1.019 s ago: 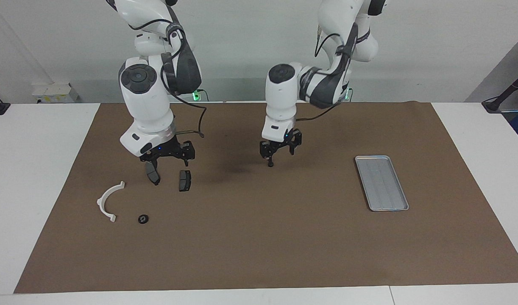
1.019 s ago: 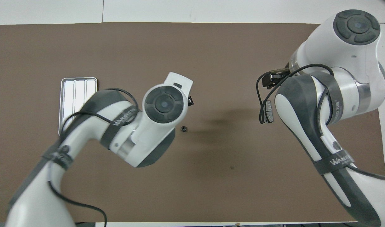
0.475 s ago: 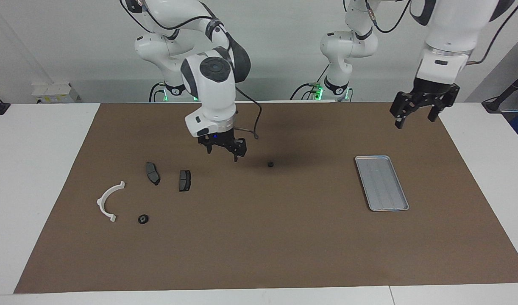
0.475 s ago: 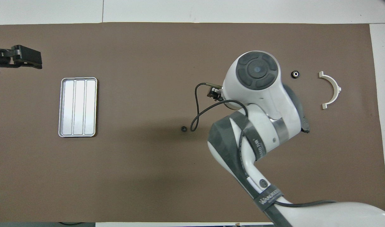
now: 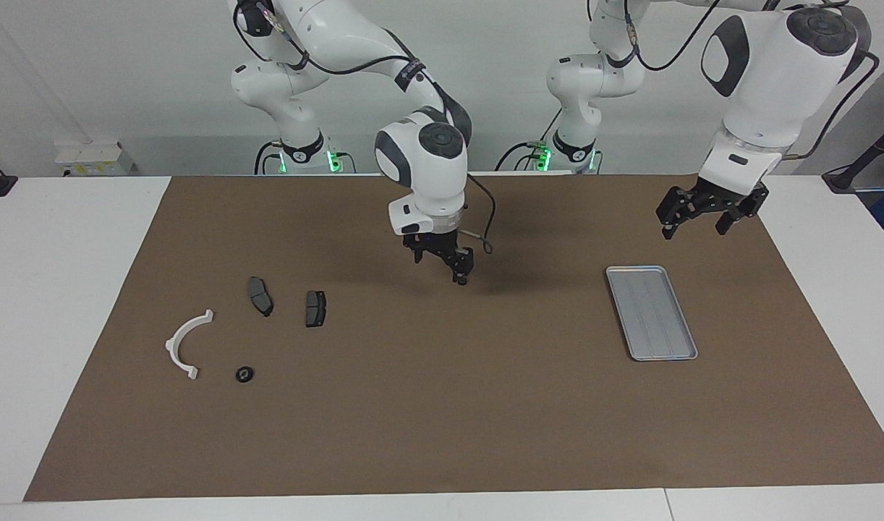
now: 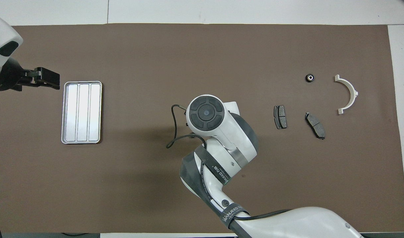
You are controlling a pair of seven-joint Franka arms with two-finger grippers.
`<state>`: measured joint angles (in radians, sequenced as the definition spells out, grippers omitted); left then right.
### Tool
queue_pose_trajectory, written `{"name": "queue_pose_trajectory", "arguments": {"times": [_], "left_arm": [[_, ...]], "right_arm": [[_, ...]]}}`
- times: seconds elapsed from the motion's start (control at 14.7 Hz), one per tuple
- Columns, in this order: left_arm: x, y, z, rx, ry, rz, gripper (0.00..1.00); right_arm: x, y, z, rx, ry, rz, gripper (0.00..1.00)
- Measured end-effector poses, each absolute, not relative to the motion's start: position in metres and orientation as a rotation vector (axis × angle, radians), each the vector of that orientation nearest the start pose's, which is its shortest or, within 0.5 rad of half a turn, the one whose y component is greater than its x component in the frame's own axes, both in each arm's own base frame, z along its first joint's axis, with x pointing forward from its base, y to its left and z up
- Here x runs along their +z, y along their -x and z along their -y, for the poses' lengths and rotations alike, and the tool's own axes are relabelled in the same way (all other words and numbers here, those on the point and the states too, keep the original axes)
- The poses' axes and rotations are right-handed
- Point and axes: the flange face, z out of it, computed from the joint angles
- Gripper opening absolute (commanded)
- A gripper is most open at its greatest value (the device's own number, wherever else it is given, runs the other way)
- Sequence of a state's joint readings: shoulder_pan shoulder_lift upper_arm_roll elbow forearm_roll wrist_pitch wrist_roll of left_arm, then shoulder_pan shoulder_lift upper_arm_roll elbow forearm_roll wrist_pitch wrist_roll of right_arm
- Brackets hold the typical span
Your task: Place bearing gear from tray to pile
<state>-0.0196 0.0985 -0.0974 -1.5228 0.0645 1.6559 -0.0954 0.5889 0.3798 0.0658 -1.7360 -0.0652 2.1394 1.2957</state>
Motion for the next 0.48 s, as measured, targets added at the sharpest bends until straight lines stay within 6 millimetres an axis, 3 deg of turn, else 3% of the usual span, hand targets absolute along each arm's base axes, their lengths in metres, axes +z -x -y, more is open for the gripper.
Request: {"name": "queue_pose_trajectory", "arguments": {"times": [0.2,0.48], "left_arm": [[0.611,-0.58,0.058,-0.057,3.087,-0.032,1.0],[0.623,-0.559,0.041,-0.037,3.08,0.014,1.0]], "right_arm": [[0.328,-0.507,-0.43,-0.063,2.966,-0.976,1.0],[0.295,-0.505,-0.441,-0.052,2.969,-0.972,1.0]]}}
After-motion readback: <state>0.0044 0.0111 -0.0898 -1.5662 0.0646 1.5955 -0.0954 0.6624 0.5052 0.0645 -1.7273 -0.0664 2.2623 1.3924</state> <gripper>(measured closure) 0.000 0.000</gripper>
